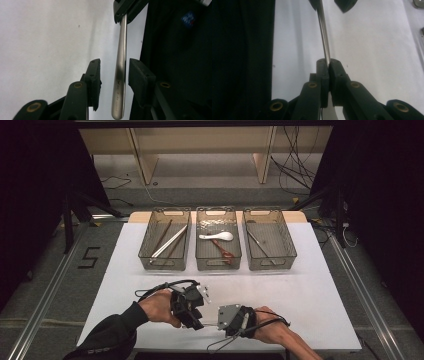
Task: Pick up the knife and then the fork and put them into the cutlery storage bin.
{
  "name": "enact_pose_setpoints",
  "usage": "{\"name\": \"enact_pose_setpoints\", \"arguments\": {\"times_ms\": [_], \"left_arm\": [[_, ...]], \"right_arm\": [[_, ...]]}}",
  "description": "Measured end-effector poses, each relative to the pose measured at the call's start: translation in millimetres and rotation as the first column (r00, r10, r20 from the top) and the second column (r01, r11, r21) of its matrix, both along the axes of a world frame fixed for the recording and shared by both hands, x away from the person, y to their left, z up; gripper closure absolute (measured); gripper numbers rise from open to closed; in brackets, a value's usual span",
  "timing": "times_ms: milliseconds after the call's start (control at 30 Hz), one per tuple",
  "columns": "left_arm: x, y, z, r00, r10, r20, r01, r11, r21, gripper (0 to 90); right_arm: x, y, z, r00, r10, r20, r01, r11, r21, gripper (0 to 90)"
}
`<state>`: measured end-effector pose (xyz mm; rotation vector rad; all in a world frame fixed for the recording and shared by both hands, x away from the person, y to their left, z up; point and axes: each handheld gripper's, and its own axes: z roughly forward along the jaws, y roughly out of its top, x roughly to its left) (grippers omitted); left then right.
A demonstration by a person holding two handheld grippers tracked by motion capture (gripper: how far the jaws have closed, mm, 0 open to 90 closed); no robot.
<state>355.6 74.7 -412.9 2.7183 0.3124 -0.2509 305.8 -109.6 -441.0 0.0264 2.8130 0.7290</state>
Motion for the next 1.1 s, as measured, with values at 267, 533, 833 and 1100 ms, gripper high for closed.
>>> {"name": "enact_pose_setpoints", "arguments": {"times_ms": [267, 533, 833, 1100], "left_arm": [[3.4, 16.9, 12.5, 0.9823, 0.169, 0.081, -0.163, 0.9835, -0.079, 35.3], [7.7, 44.5, 17.8, 0.9377, 0.316, 0.143, -0.285, 0.9369, -0.202, 26.9], [8.8, 67.2, 17.8, 0.8819, 0.449, 0.144, -0.390, 0.8666, -0.311, 23.0], [5.0, 84.6, 12.3, 0.8343, 0.531, 0.149, -0.448, 0.8101, -0.379, 21.3]], "right_arm": [[7.7, -12.8, 1.3, 0.9984, -0.057, 0.007, 0.057, 0.9984, 0.006, 87.7], [16.8, -24.6, 2.6, 0.9918, -0.128, 0.011, 0.127, 0.9918, 0.013, 87.7], [29.9, -40.3, 5.7, 0.9786, -0.205, 0.020, 0.204, 0.9783, 0.036, 87.8], [40.1, -56.2, 9.5, 0.9614, -0.274, 0.022, 0.272, 0.9603, 0.060, 87.8]]}}
